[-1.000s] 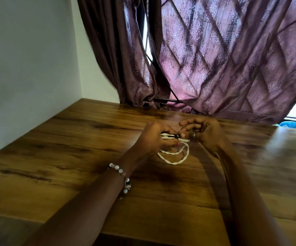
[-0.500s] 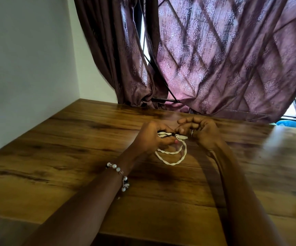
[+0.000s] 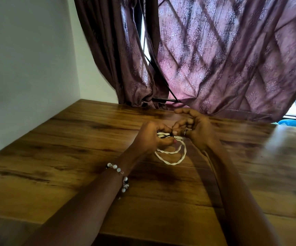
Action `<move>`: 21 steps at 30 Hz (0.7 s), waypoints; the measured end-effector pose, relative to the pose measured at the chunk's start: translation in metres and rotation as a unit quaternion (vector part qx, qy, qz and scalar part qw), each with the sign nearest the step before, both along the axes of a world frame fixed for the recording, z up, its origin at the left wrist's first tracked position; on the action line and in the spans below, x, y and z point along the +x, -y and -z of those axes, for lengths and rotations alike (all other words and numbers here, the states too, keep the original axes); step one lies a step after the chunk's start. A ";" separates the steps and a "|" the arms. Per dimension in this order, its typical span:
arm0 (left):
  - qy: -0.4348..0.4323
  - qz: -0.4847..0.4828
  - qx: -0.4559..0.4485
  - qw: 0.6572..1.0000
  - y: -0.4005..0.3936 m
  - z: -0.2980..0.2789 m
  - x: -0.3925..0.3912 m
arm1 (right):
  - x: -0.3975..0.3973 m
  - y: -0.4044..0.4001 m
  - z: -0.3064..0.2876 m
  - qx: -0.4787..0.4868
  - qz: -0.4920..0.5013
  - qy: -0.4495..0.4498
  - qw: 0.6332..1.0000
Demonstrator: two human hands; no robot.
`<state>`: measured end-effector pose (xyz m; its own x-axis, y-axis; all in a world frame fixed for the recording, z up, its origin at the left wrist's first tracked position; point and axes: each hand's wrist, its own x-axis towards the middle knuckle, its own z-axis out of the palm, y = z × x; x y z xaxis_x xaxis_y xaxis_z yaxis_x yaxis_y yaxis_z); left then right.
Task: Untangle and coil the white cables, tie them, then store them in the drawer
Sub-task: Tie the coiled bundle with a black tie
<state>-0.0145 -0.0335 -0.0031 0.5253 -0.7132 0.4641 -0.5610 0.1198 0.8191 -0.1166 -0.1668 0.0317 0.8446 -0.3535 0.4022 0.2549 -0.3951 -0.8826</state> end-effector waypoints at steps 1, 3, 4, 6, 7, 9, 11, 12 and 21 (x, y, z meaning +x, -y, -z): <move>-0.014 0.000 -0.002 1.000 0.001 0.002 0.001 | 0.001 0.001 0.001 0.016 0.008 -0.001 1.000; -0.067 -0.003 -0.013 0.998 0.004 0.004 0.001 | 0.002 0.003 0.004 0.029 0.031 -0.002 0.999; -0.088 -0.006 -0.019 0.996 0.005 0.004 0.001 | 0.002 0.005 0.004 0.029 0.039 0.001 0.999; -0.093 -0.006 -0.020 0.995 0.007 0.004 0.002 | 0.000 0.010 0.004 0.017 0.052 -0.003 0.998; -0.084 -0.006 -0.019 0.996 0.007 0.004 0.002 | -0.002 0.013 0.004 0.010 0.053 -0.012 0.998; -0.077 0.001 -0.017 0.997 0.006 0.004 0.002 | -0.006 0.016 0.005 0.006 0.045 -0.025 0.999; -0.077 0.009 -0.016 0.997 0.006 0.005 0.002 | -0.007 0.019 0.007 0.029 0.036 -0.038 0.998; -0.074 0.012 -0.014 0.997 0.005 0.005 0.002 | -0.006 0.021 0.007 0.042 0.034 -0.047 0.997; -0.065 0.030 -0.003 0.997 0.002 0.002 -0.001 | 0.002 0.027 0.013 -0.003 0.049 -0.118 0.992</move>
<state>-0.0159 -0.0351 -0.0047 0.5381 -0.7425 0.3989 -0.4416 0.1547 0.8838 -0.1144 -0.1939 0.0188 0.8770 -0.4373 0.1992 0.0010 -0.4128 -0.9108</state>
